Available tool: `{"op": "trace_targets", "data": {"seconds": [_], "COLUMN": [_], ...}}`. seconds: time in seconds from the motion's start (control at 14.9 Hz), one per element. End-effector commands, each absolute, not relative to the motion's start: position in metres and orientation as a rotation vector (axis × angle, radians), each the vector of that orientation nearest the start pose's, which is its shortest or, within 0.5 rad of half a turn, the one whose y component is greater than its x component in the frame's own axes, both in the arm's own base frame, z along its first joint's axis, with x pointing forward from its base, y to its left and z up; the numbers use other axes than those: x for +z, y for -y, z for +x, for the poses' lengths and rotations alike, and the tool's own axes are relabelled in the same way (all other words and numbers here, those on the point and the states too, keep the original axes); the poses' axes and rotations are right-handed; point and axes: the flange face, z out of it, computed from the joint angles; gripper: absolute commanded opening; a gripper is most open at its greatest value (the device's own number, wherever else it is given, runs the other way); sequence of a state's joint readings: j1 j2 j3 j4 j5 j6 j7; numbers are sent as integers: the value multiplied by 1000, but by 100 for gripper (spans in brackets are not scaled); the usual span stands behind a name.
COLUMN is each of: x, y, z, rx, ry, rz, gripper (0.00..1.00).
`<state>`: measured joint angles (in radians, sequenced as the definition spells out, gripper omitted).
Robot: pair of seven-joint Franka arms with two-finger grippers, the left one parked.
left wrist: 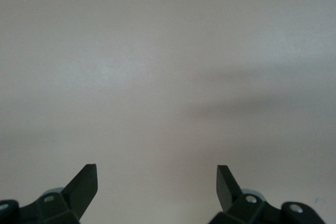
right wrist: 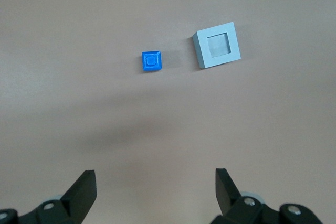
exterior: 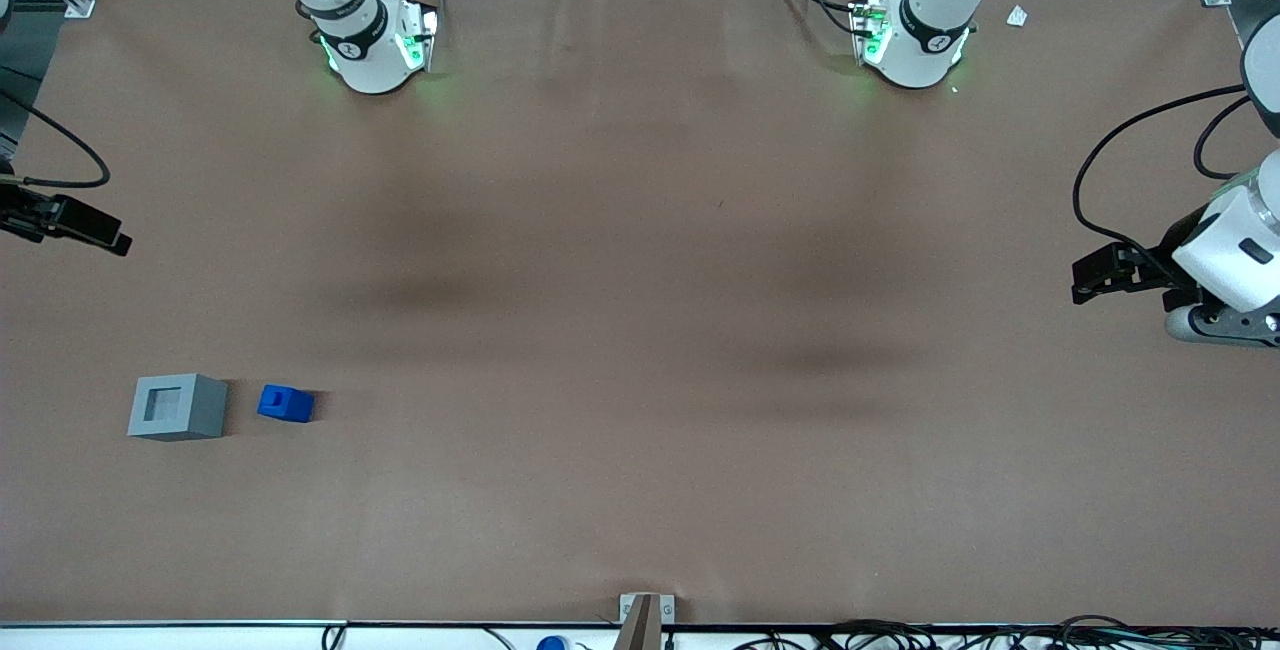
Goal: Insert blue part into gray base with right arm
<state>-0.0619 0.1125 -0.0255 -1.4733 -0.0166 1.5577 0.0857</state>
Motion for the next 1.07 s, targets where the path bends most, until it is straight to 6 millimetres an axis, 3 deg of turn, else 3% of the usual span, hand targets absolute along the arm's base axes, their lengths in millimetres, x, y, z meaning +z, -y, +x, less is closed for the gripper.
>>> {"op": "trace_targets", "data": {"seconds": [0.0,0.4,0.74,0.87,1.01], "x": [609,599,490,427,374], "y": [51,58,60,65,67], "z": [583,588,643,665,674], "rx": [44,56,105,124,91], "ry": [-263,-259,-242,-248,-249], "rz": [-3162,-3151,-3156,-3155,-3157], "gripper": [100,100,100,100,100]}}
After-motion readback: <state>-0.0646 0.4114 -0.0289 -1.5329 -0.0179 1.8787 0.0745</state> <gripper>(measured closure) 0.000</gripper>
